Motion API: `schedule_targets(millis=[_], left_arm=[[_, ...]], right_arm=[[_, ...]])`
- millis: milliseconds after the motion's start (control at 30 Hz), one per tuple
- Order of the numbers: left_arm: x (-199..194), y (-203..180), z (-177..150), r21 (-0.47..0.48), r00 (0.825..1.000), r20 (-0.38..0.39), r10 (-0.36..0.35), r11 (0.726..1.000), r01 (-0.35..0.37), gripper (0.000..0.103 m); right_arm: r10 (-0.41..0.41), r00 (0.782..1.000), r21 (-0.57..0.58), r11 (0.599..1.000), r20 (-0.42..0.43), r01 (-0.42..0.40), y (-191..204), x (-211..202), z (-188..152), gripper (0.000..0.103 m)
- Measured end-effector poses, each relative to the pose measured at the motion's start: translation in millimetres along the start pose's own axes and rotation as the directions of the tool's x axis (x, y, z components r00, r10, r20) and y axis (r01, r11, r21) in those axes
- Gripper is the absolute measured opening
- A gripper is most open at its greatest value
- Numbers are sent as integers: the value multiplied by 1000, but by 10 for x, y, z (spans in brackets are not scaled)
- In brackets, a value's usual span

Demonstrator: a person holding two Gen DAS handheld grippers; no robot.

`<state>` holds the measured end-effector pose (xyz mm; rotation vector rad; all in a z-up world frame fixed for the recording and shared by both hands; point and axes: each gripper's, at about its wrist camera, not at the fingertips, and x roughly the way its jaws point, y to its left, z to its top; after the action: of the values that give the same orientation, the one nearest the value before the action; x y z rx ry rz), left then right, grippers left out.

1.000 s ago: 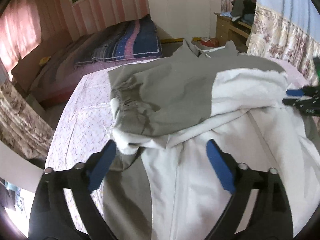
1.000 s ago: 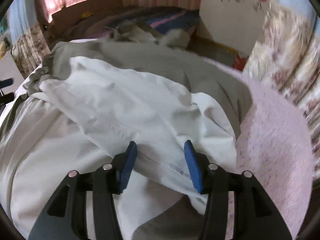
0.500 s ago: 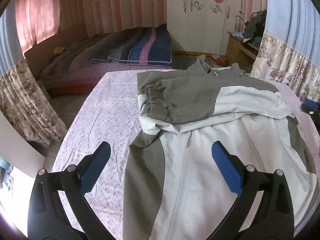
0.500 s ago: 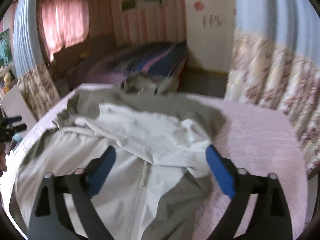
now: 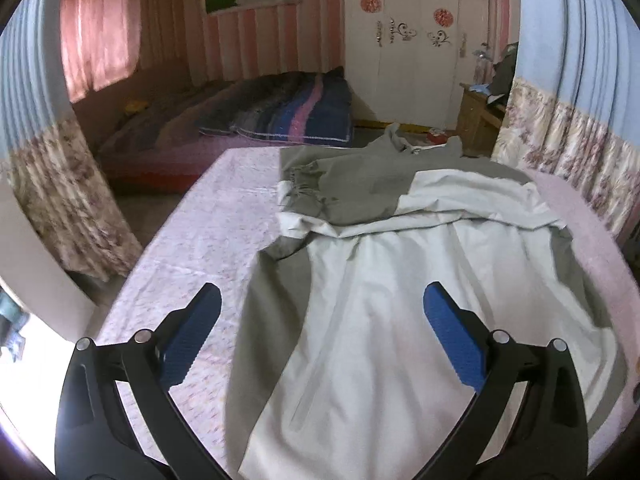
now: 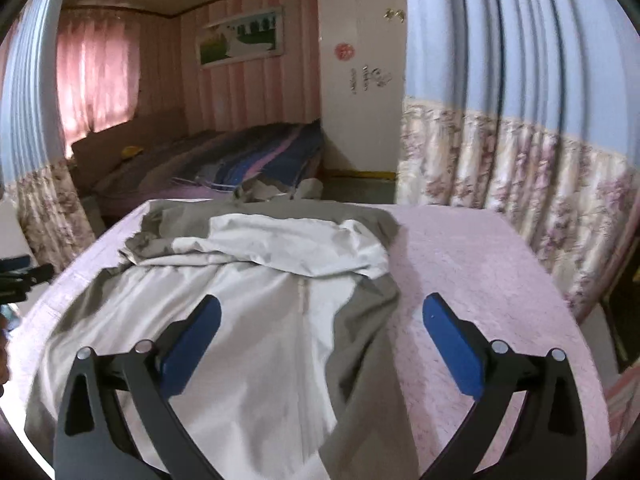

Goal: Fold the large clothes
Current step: 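Open the left gripper and release the folded sleeve onto the jacket, then smooth the folded jacket body with both grippers open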

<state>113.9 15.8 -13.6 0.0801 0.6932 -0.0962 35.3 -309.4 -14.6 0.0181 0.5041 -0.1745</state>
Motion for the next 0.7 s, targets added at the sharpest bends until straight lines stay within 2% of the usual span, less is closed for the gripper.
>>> schedule_targets(millis=[67,167,300,433,533,700], left_arm=[[-101,-16,-67,15,998,19,55,998,-55,100],[-219,2,-168,7,997,25,78,997,-78,100],[-294,57,-335,-20,1000,-3,16,1000,-16,100],[-334,88,-459,-37,1000,-18,5,999,-6,100],[-373,113,-518,-60,999,-23,-48,997,47,100],[-398,66,-582,-49,997,-42,-71,996,69,100]], right_arm=[[-76,997,-1,997,13,76,17,-99,-87,101],[-77,997,33,997,19,76,-7,-254,-217,101],[-47,999,24,999,-12,47,-11,-324,-376,101],[-33,999,17,999,-34,33,-16,-405,-513,101],[-3,996,41,999,-92,7,-29,-408,-583,101],[7,994,54,999,-109,-1,-22,-445,-638,101]])
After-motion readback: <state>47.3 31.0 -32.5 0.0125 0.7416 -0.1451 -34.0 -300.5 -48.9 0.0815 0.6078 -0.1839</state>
